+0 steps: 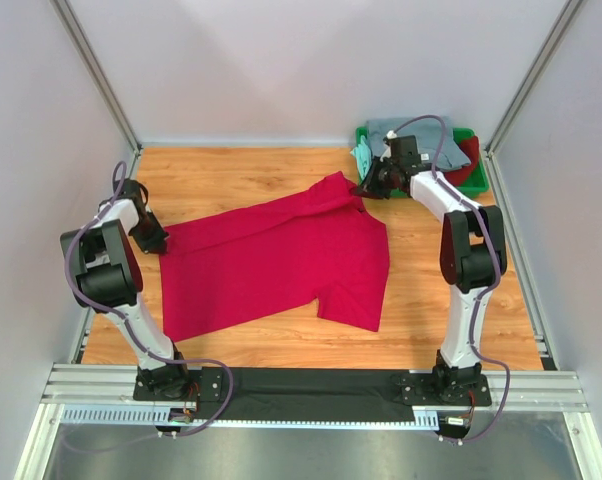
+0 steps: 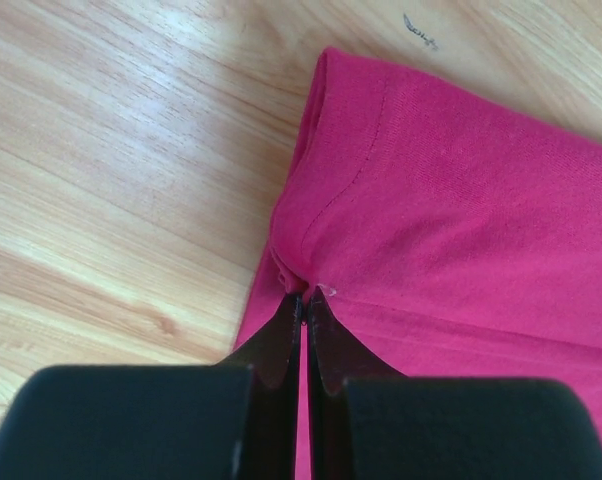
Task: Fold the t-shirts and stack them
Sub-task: Fold the tshirt
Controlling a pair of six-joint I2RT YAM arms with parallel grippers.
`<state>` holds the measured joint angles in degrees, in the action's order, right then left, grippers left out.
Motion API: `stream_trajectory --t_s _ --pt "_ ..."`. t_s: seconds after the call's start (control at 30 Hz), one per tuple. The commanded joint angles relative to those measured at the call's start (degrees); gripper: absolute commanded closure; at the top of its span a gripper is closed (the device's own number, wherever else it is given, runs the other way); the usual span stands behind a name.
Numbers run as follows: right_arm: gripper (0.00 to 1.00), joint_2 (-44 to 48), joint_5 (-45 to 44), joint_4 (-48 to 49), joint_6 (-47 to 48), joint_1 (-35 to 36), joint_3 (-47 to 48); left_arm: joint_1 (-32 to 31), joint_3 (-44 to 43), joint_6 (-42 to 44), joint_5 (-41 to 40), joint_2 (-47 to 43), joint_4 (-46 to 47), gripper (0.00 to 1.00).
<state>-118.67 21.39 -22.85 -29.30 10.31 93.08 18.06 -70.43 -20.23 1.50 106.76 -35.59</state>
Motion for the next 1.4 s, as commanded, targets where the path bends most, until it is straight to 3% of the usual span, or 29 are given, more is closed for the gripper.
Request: stream_trajectory --t_s 0.0,0.2,0.27,0.37,0.5,0.57,0.67,0.9,1.13,1.37 --pt "0.98 0.37 -2.84 -2.10 3.37 0.15 3.07 0.39 -1.20 0.90 -1.32 -0.67 -0.44 0.97" --pt "0.95 0.80 -6.53 -11.95 6.88 1.03 5.90 0.57 1.87 -0.60 -5.71 -8.31 -3.16 0.74" --pt "0.91 2.56 -6.62 -12.39 7.50 1.38 4.92 0.74 3.11 -1.22 -5.89 -11.90 -4.13 0.62" --pt "0.85 2.83 -8.28 -15.55 9.34 1.65 5.62 0.66 2.50 -1.74 -5.46 -14.29 -5.97 0.54" --pt "0.84 4.85 -12.41 -17.49 11.02 2.35 6.41 0.57 2.49 -3.23 -2.21 -17.80 -6.60 0.53" --pt "0.78 5.12 -12.69 -17.40 11.02 3.22 7.47 0.57 3.54 -4.90 4.17 -18.17 -4.23 0.54" --pt "0.77 4.07 -10.32 -16.79 9.09 5.15 8.69 -1.62 4.61 -6.93 9.13 -14.85 1.74 0.56" --pt "0.76 -1.03 -10.13 -15.04 7.59 9.12 14.83 -3.39 2.41 -10.88 10.37 -4.73 9.22 0.59" --pt "0.75 -7.62 -12.07 -10.11 5.92 9.82 20.56 -0.58 1.43 -10.17 9.75 1.88 9.04 0.60" --pt "0.69 -14.56 -12.16 -11.77 7.50 9.91 30.47 5.20 -2.95 -7.64 8.25 5.90 -2.17 0.55"
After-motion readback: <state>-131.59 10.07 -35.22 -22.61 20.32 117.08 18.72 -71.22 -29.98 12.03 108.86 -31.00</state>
